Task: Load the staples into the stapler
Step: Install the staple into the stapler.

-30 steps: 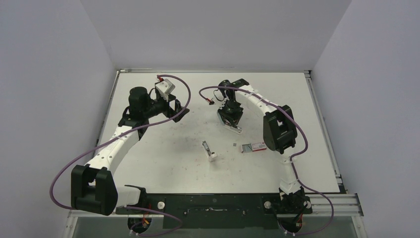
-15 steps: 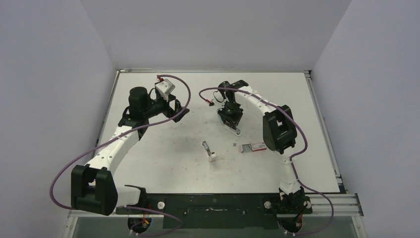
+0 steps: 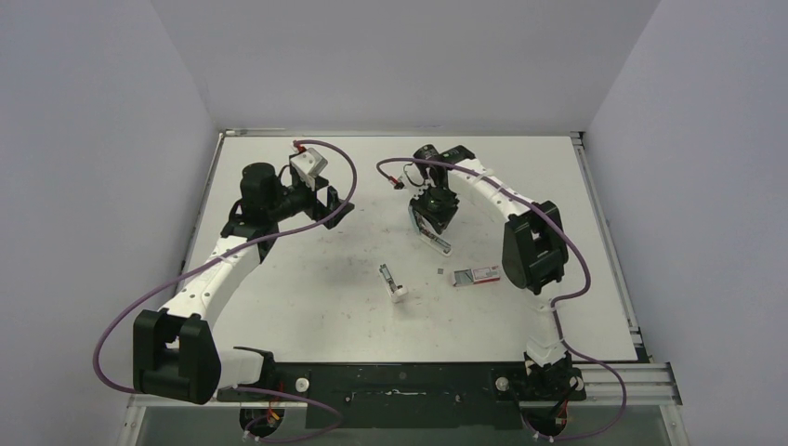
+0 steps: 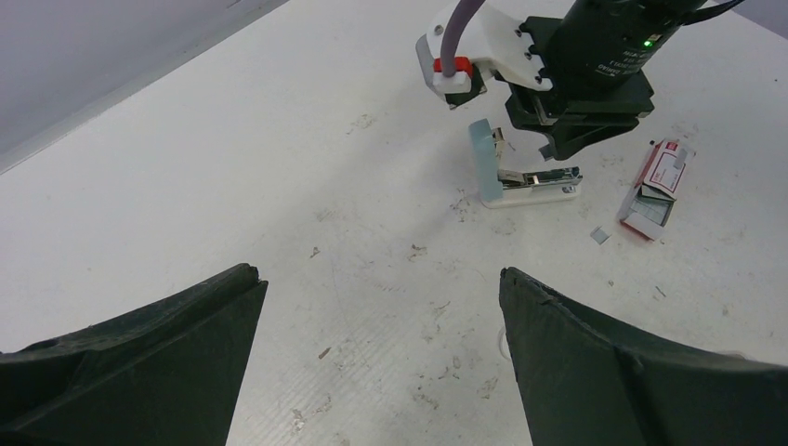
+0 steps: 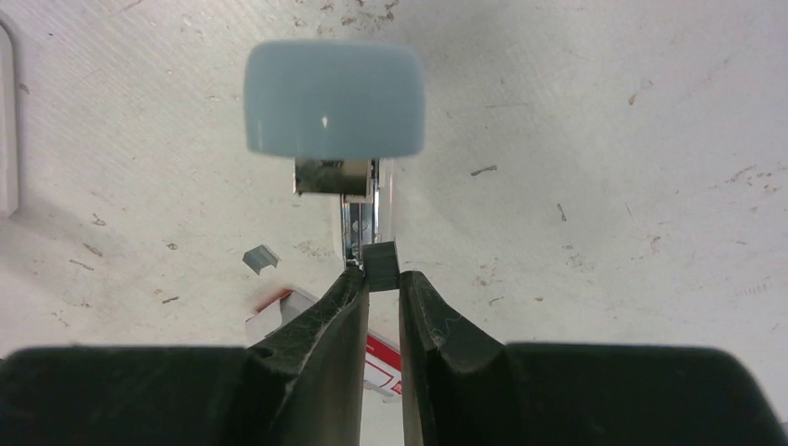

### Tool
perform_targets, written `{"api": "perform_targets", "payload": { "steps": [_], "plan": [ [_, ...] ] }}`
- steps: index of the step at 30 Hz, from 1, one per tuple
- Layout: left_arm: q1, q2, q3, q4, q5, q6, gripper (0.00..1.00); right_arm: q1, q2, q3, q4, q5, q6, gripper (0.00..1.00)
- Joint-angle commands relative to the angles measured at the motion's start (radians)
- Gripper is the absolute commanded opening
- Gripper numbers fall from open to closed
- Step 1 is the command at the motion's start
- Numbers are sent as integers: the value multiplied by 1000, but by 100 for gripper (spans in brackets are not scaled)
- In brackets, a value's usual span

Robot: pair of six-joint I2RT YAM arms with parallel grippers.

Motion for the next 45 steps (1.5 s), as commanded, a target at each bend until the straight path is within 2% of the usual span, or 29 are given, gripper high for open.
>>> {"api": "perform_targets", "payload": {
  "steps": [1, 12, 45],
  "plan": [
    [8, -32, 6, 18, -16, 18, 98, 1, -96, -33, 27, 6, 48, 5],
    [8, -26, 11, 17, -24, 11, 98, 13, -88, -122, 57, -2, 79, 5],
    [12, -45, -5, 13, -22, 24, 98, 23, -7, -61, 62, 9, 79, 5]
  ]
}}
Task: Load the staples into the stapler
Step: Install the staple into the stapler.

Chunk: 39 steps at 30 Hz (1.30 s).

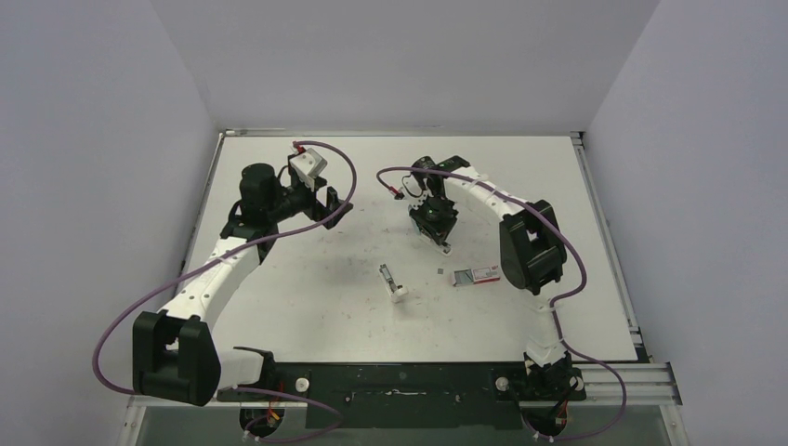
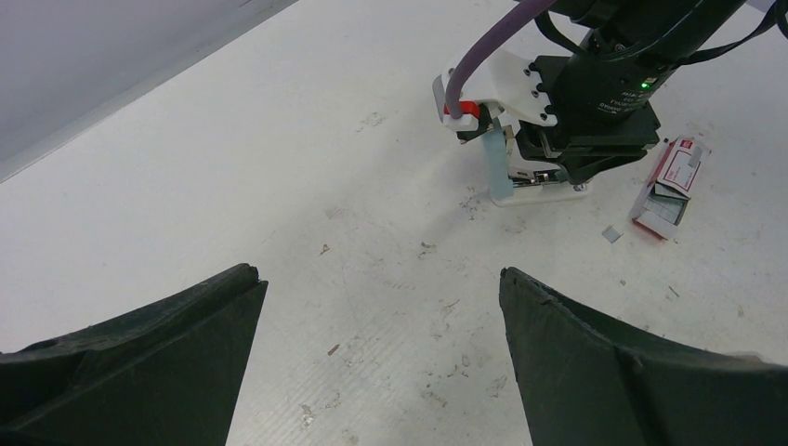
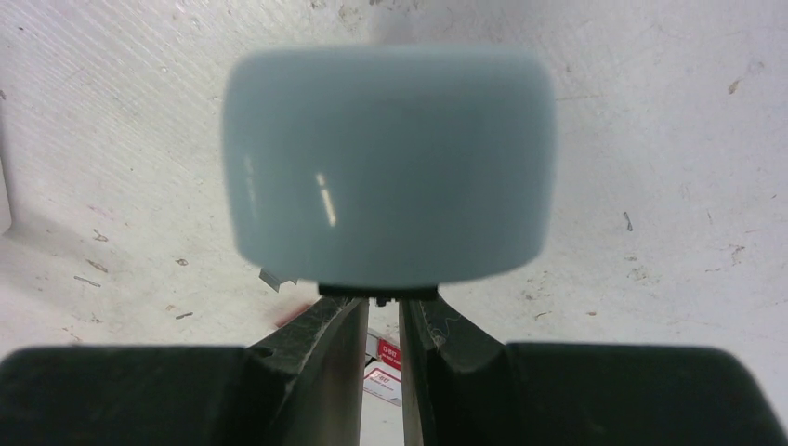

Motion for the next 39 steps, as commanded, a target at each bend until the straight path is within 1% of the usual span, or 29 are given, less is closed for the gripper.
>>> {"api": "perform_targets", "payload": {
  "steps": [1, 12, 39],
  "plan": [
    [10, -39, -1, 14, -1, 10, 98, 9, 6, 51, 7, 11, 11, 5],
    [13, -44, -4, 11, 1, 15, 98, 7, -6, 91, -13, 12, 1, 5],
    [15, -49, -10, 13, 2, 18, 98, 9, 12, 24, 14, 22, 9, 5]
  ]
}}
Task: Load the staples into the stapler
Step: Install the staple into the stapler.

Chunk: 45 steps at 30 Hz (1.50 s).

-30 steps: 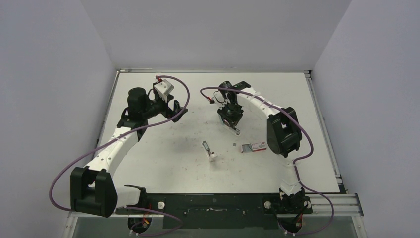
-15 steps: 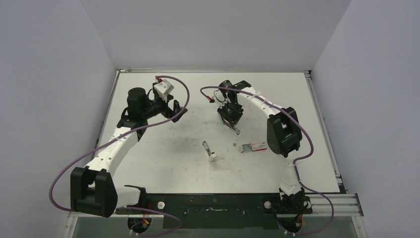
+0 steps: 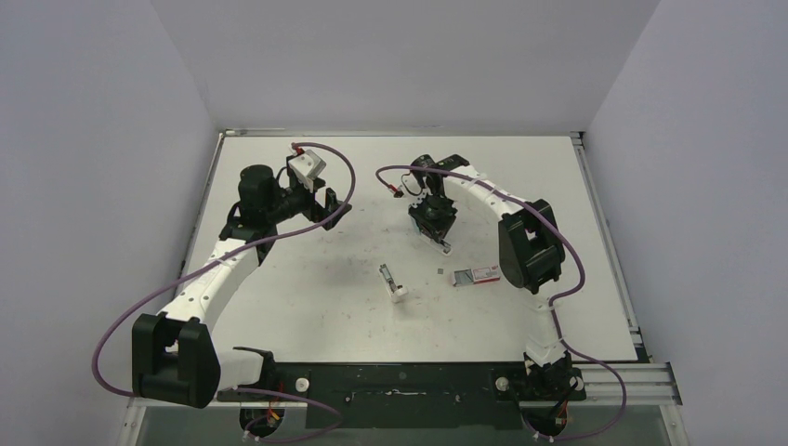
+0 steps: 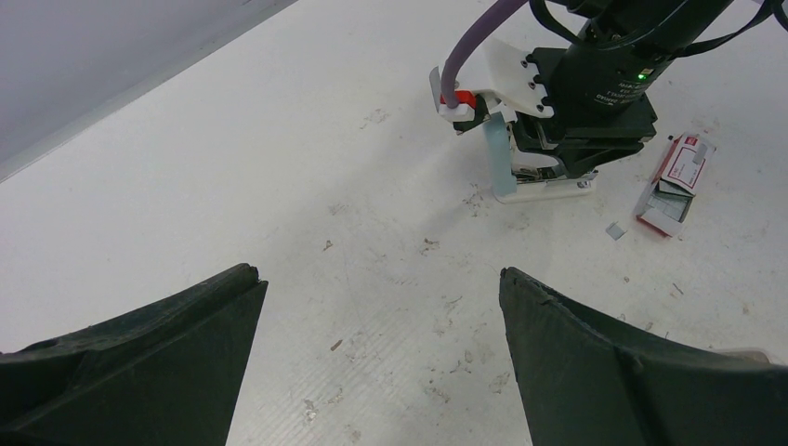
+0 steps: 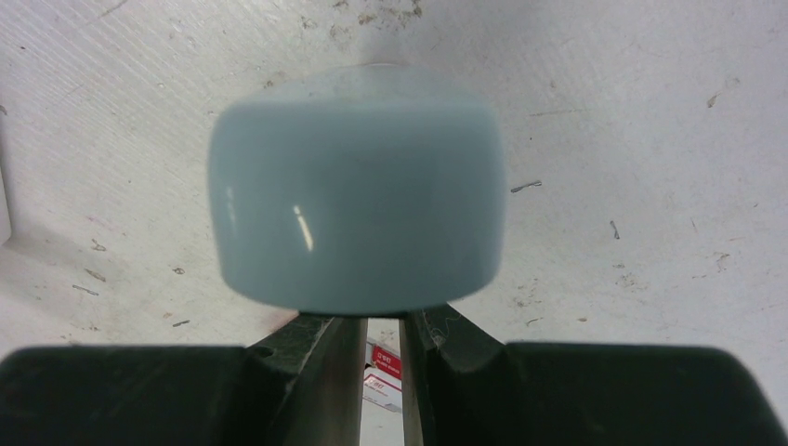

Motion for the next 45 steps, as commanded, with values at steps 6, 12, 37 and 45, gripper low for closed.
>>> {"api": "perform_targets", "payload": {
  "steps": [6, 12, 37, 45],
  "plan": [
    [8, -38, 2, 13, 2, 11, 98, 10, 0, 1, 13, 24, 11, 5],
    [10, -37, 2, 14, 2, 11, 97, 8, -13, 36, -1, 12, 9, 5],
    [11, -32, 3, 18, 2, 11, 97, -10, -1, 31, 1, 36, 1, 5],
    [11, -33, 0, 19, 1, 9, 97, -11, -4, -3, 16, 33, 0, 5]
  ]
}}
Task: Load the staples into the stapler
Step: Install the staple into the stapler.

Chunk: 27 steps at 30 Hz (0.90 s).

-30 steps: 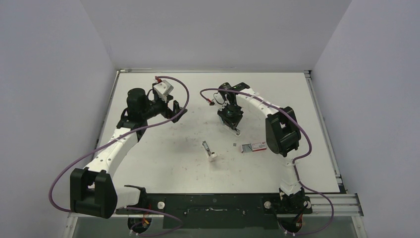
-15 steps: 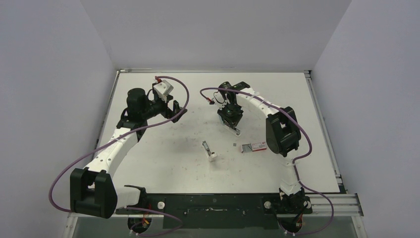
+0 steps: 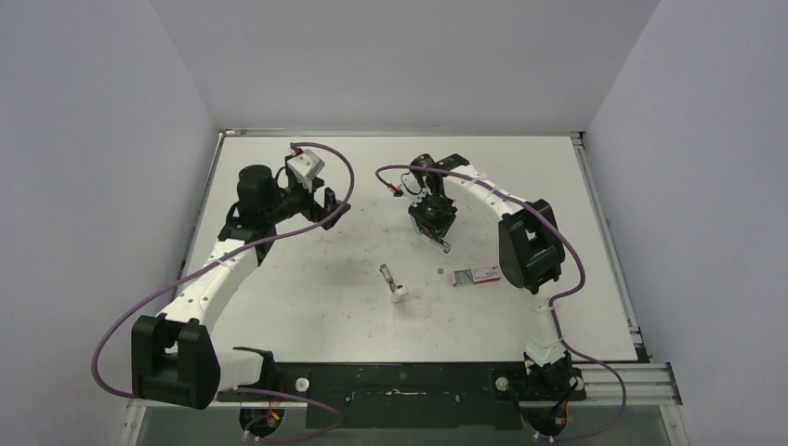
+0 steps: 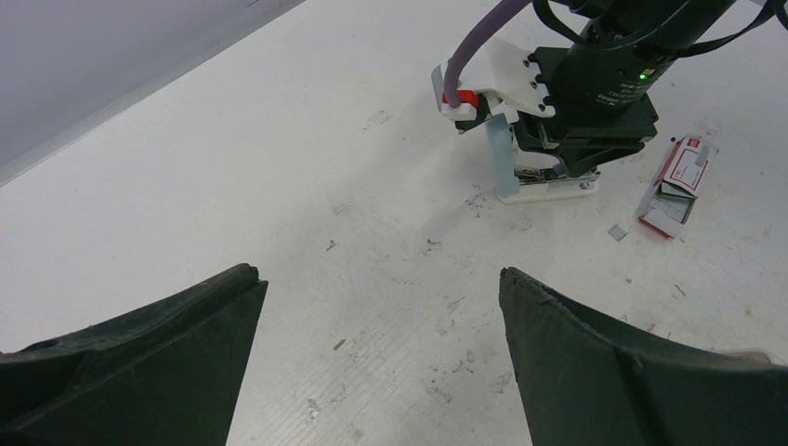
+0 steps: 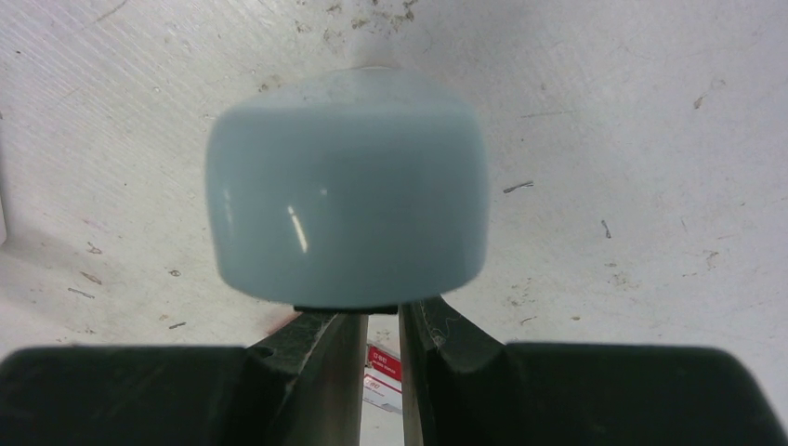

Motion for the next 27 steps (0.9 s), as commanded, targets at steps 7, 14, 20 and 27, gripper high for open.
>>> {"api": "perform_targets", "payload": {
  "steps": [7, 14, 20, 27],
  "plan": [
    [8, -31, 0, 19, 3, 10, 97, -7, -1, -24, 22, 25, 3, 5],
    [9, -32, -3, 20, 3, 12, 97, -7, 3, -21, 22, 27, 4, 5],
    [11, -34, -2, 19, 4, 13, 97, -6, 12, -20, 23, 26, 8, 5],
    [14, -36, -3, 17, 5, 15, 97, -5, 20, -10, 24, 26, 8, 6]
  ]
}}
